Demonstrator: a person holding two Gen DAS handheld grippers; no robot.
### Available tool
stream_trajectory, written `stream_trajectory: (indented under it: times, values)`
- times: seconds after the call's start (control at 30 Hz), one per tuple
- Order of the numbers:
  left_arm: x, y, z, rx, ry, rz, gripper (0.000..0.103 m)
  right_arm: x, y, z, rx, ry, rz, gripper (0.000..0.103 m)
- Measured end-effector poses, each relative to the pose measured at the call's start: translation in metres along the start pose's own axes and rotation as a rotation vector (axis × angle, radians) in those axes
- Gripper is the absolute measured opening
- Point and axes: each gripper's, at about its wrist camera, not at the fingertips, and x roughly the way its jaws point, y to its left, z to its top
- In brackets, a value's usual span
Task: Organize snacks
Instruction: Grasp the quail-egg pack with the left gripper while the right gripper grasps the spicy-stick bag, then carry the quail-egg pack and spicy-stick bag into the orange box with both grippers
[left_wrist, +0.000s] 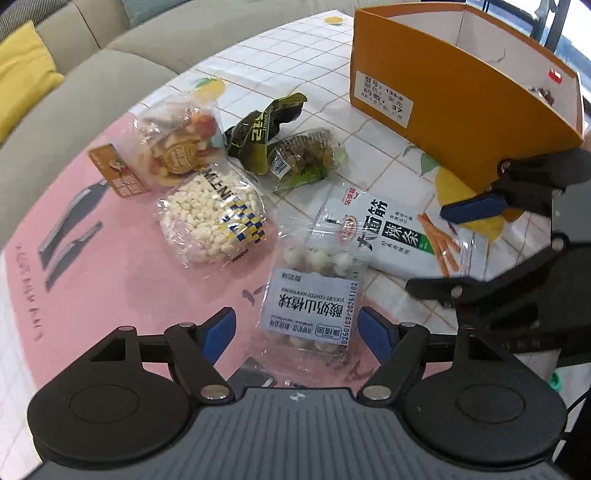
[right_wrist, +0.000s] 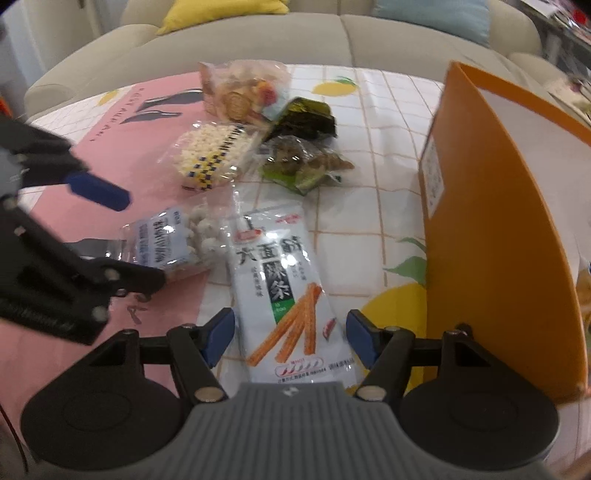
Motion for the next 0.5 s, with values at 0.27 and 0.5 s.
stream_trajectory:
  times: [0.27, 0.5]
  values:
    - [0.017, 0.014, 0.004, -0.15, 0.008, -0.084, 0.089, 0.007, 0.008, 0.003, -0.075, -0.042, 0.002, 0.065]
    - [0.017, 0.005, 0.002, -0.156, -0.012, -0.007, 0.087, 0.007, 0.007, -0.003, -0.097, -0.081, 0.007, 0.067]
